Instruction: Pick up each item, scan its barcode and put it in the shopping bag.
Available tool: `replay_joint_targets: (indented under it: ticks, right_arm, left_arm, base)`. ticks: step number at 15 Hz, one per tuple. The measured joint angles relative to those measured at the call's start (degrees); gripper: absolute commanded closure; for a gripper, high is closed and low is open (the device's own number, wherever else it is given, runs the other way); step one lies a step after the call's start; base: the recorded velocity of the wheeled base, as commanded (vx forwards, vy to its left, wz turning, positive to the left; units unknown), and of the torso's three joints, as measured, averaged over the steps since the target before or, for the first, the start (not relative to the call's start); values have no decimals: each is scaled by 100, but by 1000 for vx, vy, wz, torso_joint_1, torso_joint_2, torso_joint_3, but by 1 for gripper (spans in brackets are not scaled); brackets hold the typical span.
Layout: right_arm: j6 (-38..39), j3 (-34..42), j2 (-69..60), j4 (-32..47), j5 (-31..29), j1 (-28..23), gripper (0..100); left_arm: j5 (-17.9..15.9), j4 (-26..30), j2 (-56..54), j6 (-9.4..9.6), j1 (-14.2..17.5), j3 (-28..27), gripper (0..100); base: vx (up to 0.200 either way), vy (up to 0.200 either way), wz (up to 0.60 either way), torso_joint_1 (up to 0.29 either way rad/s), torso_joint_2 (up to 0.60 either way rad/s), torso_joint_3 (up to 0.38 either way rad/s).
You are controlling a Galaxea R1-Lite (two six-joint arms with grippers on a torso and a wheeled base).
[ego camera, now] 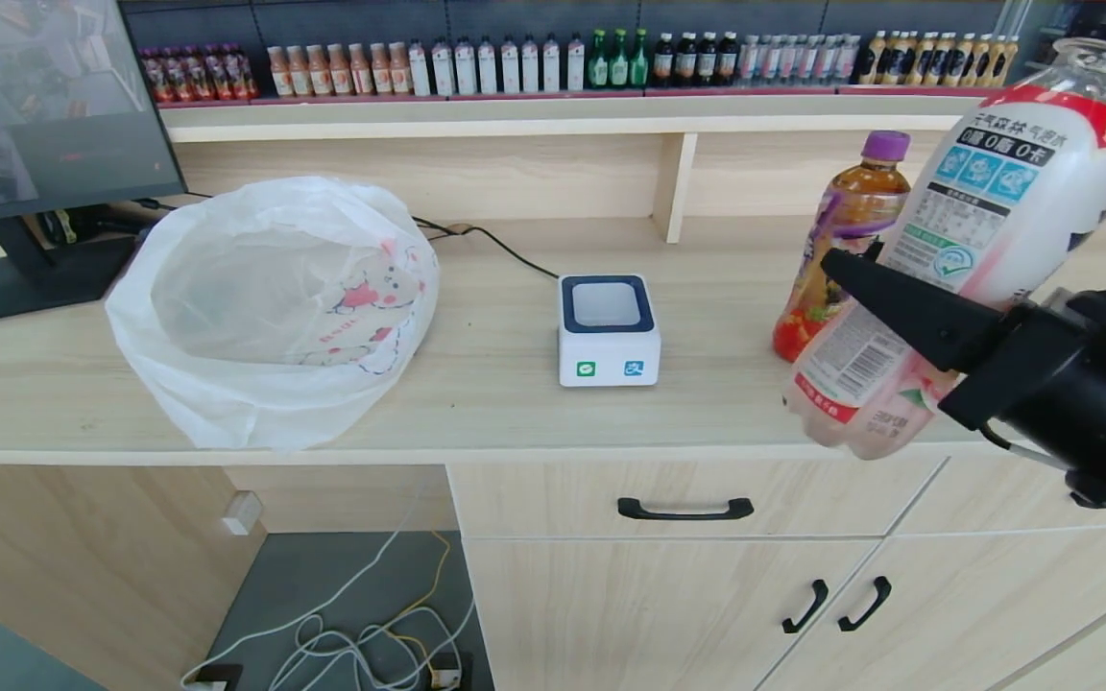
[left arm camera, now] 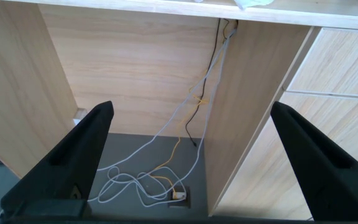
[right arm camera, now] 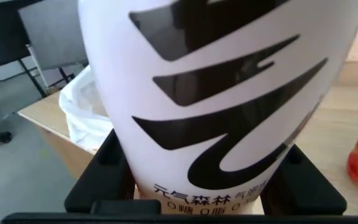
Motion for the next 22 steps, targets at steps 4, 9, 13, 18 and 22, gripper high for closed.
replay_joint_targets:
  ticks: [4,9,13,18,22]
  right_arm:
    - [489,221,94,-444,471,708,100]
    - [1220,-16,750,-2187,1510,817,100]
    - [2107,-187,1401,-2589,1948,935,100]
    - [2521,-389,1751,-2587,1968,1580,100]
    - [2825,-438,1976,-2584,1968,1902,100]
  left_arm:
    - [0,0,0,-2,-2,0,0]
    - [0,0,0,-2,0,0,0]
    - [0,0,0,-2,0,0,0]
    - [0,0,0,-2,-2,0,0]
    - [0,0,0,-2,0,0,0]
  base:
    - [0,0,0,0,0,0]
    - [0,0,0,0,0,0]
    - [0,0,0,0,0,0]
    - [0,0,0,0,0,0]
    - [0,0,0,0,0,0]
